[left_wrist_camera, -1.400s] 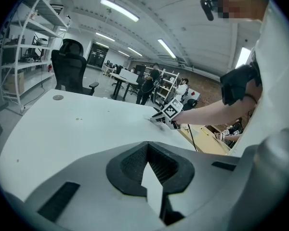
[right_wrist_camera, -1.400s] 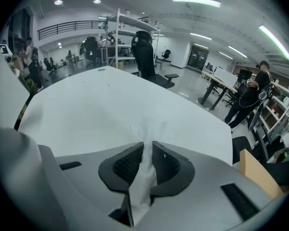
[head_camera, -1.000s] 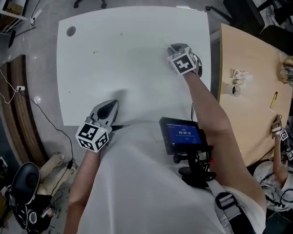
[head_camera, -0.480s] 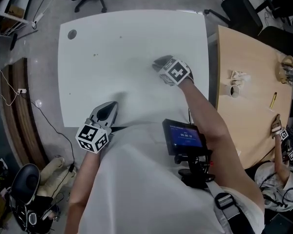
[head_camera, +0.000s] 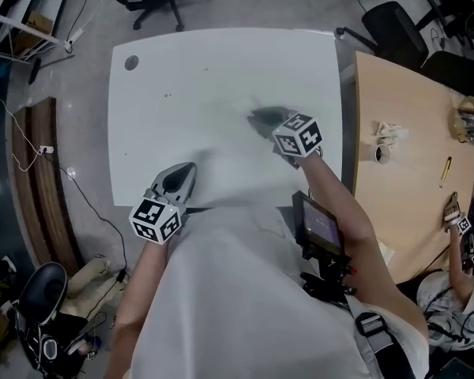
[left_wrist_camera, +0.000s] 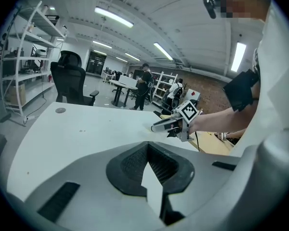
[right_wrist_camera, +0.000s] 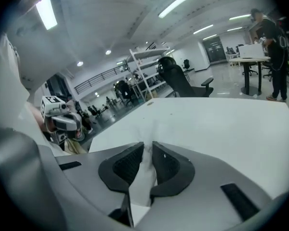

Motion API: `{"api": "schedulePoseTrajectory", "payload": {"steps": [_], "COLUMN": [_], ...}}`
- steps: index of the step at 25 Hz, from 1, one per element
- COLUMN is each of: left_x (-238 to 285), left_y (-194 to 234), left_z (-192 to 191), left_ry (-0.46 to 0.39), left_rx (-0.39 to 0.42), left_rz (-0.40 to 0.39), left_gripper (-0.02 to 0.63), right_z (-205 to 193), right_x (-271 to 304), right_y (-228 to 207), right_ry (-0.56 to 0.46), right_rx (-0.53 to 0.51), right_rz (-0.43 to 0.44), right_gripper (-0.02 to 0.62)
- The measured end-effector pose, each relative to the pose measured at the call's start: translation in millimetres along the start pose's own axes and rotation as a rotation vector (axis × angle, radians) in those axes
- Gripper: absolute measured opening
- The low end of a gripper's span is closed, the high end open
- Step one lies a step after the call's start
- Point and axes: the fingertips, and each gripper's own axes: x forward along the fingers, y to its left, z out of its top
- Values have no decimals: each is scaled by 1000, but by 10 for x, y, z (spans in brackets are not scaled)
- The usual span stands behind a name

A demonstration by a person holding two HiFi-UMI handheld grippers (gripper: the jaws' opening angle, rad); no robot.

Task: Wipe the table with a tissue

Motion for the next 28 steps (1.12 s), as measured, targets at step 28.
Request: {"api": "schedulePoseTrajectory", "payload": {"steps": [28], "left_x": [-681], "left_y": [778], "left_z": [-251], "left_ry": [-88], "left_rx": [-65], "left_rz": [-7], "left_gripper": [6], "right_z": [50], "right_x": [655], "right_y": [846], "right_ry": [-13], "right_rx": [32], "right_rz": [-36], "right_gripper": [60]}}
